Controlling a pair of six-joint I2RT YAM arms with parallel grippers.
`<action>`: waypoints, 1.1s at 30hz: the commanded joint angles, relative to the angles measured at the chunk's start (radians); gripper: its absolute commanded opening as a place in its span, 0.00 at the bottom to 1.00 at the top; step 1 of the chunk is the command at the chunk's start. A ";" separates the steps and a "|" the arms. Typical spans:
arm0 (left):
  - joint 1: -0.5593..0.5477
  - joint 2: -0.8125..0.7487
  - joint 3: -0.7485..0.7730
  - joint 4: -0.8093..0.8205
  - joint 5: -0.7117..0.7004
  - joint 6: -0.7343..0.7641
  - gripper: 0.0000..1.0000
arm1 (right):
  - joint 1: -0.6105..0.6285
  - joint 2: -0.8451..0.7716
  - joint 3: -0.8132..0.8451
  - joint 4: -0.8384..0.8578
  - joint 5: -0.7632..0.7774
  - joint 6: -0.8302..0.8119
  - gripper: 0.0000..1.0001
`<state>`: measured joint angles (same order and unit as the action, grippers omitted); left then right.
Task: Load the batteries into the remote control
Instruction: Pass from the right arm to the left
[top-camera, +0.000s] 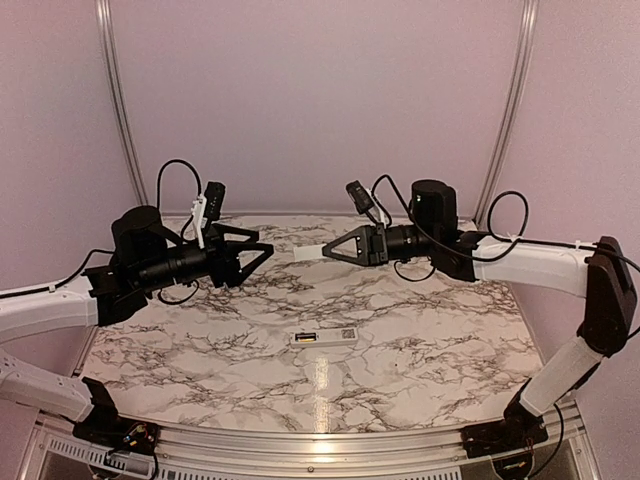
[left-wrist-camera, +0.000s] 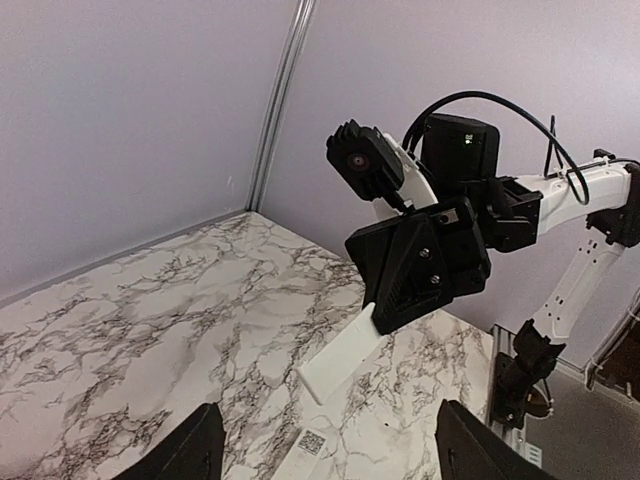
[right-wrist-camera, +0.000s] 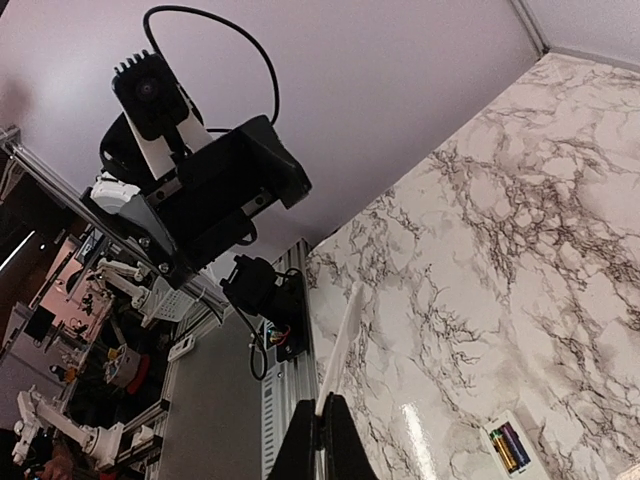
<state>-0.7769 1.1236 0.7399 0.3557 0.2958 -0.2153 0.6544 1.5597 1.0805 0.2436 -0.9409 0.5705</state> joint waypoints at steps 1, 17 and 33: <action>0.028 0.075 0.000 0.185 0.250 -0.267 0.70 | -0.001 -0.025 -0.020 0.177 -0.045 0.073 0.00; 0.044 0.229 0.040 0.366 0.348 -0.457 0.35 | 0.022 -0.025 -0.054 0.354 -0.106 0.183 0.00; 0.046 0.268 0.064 0.414 0.384 -0.484 0.06 | 0.052 -0.007 -0.049 0.396 -0.124 0.203 0.00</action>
<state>-0.7364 1.3781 0.7834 0.7086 0.6422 -0.6842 0.6987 1.5574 1.0180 0.6136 -1.0538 0.7746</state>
